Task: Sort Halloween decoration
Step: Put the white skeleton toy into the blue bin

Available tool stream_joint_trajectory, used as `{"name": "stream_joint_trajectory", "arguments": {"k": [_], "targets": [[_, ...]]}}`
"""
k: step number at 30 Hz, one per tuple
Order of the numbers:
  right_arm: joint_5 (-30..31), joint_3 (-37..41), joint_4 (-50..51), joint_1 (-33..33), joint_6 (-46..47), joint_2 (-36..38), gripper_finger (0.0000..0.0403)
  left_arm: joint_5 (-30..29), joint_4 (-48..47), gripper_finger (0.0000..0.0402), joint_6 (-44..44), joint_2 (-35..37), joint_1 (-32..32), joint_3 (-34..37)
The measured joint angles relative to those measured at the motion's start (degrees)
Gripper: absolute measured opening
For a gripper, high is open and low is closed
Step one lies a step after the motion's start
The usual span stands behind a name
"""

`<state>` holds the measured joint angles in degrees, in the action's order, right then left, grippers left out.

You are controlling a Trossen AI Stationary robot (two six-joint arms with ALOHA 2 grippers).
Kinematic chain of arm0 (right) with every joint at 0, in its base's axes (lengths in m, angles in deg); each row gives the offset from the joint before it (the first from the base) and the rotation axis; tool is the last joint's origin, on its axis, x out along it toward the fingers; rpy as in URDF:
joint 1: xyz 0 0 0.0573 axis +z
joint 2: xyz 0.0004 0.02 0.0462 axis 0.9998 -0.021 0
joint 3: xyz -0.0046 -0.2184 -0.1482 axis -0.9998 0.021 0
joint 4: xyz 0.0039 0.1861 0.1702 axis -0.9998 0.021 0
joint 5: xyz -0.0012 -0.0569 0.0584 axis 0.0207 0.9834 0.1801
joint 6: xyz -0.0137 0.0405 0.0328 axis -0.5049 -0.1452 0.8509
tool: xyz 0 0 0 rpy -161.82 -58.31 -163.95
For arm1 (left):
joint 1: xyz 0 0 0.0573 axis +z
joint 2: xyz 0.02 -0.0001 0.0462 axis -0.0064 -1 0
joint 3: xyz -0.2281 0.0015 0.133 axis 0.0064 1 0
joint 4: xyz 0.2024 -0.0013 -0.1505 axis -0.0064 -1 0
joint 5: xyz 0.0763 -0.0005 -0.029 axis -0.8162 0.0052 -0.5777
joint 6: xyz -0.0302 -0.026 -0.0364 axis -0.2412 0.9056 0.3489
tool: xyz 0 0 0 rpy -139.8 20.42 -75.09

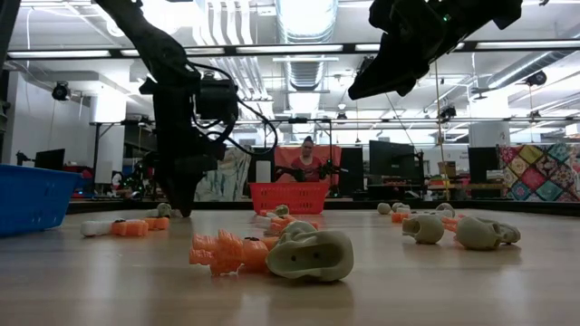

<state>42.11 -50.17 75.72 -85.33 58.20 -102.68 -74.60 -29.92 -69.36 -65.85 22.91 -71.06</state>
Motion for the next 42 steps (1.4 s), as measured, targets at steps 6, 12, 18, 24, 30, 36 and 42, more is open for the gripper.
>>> {"name": "stream_joint_trajectory", "arguments": {"k": [6,12,18,24,30,36,42], "targets": [[0.0,0.0,0.0,0.0,0.0,0.0,0.0063,-0.3,1.6,0.0081,-0.4,0.0,-0.1,0.0],[0.0,0.0,0.0,0.0,0.0,0.0,0.0063,0.6,3.2,0.0013,-2.1,0.0,-1.3,0.0],[0.0,0.0,0.0,0.0,0.0,0.0,0.0063,3.2,3.6,0.0017,-3.0,0.4,-2.8,0.0],[0.1,0.0,0.0,0.0,0.0,0.0,0.0063,2.9,2.2,0.0049,-3.1,1.6,-2.9,0.0],[0.1,0.0,-0.1,-0.1,0.0,0.0,0.0063,2.9,0.3,0.0094,-2.4,4.6,-3.1,0.0],[0.1,0.0,-0.1,-0.1,0.0,0.0,0.0063,-2.7,-4.9,0.0149,7.0,5.3,-4.4,0.0],[0.1,0.0,-0.1,-0.1,-0.5,0.0,0.0063,-4.2,-1.4,0.0175,7.1,4.5,-6.4,0.1]]}}
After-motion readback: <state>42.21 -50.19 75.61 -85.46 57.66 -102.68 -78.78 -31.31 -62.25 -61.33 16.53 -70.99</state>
